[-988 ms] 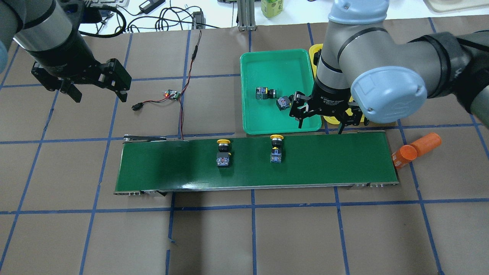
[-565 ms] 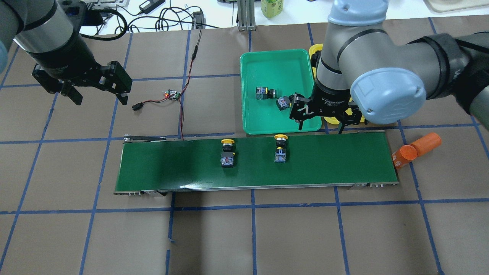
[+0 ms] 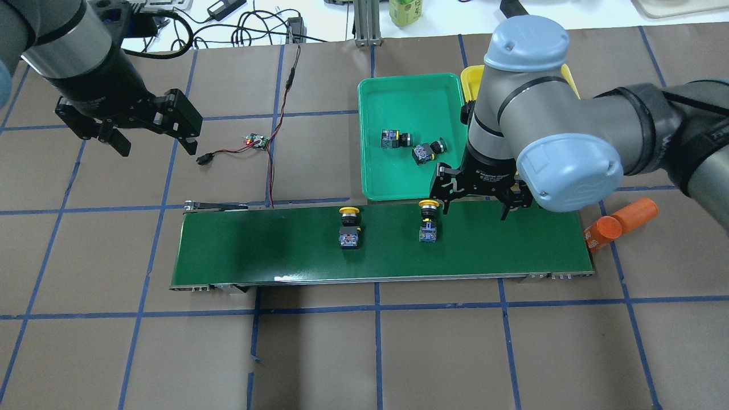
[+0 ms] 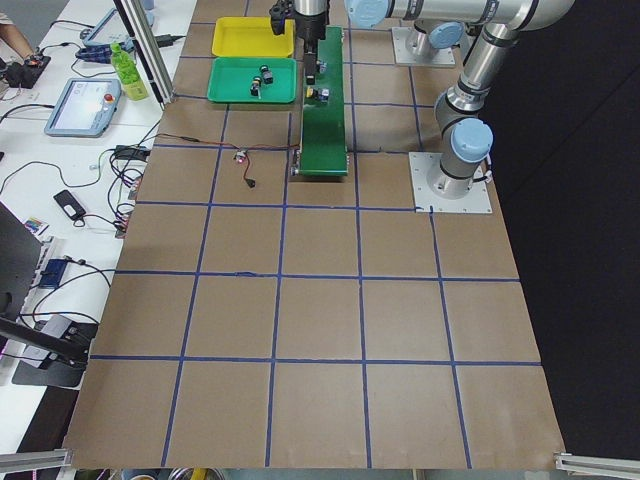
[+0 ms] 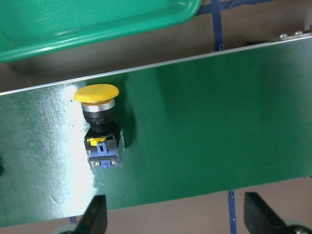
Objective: Sort buttons by color to trays
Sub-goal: 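Move the right gripper down to the nearer yellow button on the belt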
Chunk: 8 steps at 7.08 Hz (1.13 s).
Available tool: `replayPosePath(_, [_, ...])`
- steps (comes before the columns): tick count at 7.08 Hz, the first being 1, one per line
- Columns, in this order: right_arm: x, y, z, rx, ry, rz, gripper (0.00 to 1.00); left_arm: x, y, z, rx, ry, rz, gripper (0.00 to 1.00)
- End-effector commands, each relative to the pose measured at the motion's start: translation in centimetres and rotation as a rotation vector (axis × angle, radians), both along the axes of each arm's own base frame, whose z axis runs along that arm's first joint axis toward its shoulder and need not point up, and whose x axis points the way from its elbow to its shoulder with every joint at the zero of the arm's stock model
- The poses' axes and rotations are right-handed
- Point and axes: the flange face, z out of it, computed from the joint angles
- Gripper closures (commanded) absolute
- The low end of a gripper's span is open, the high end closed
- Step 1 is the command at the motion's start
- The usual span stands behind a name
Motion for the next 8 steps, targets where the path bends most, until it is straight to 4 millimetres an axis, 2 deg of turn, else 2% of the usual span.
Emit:
replayPosePath(1, [1.5,0.7,-2.5,-0.036,-0.012,0.03,0.0,-0.1,0.1,0.0,0.004,0.014,0.003,0.0])
replayPosePath(3, [1.6,0.3,-3.9,-0.01,-0.013,0.031,0.0,-0.2,0.1,0.0,0.004,0.017,0.003,0.0])
replayPosePath(5, [1.9,-0.5,-6.2,0.023,-0.027,0.021,0.0,-0.3,0.1,0.0,0.004,0.019,0.003,0.0])
replayPosePath(6, [1.8,-1.2,-6.7,-0.002,-0.017,0.011,0.08,-0.2,0.1,0.1,-0.002,0.017,0.002,0.0])
replayPosePath(7, [1.6,-1.3,-6.9,0.003,-0.013,-0.016,0.42,-0.2,0.1,0.1,-0.002,0.017,0.002,0.0])
replayPosePath(8, [1.1,-1.2,-7.2,0.01,-0.011,-0.027,0.89,-0.2,0.1,0.1,-0.002,0.017,0.002,0.0])
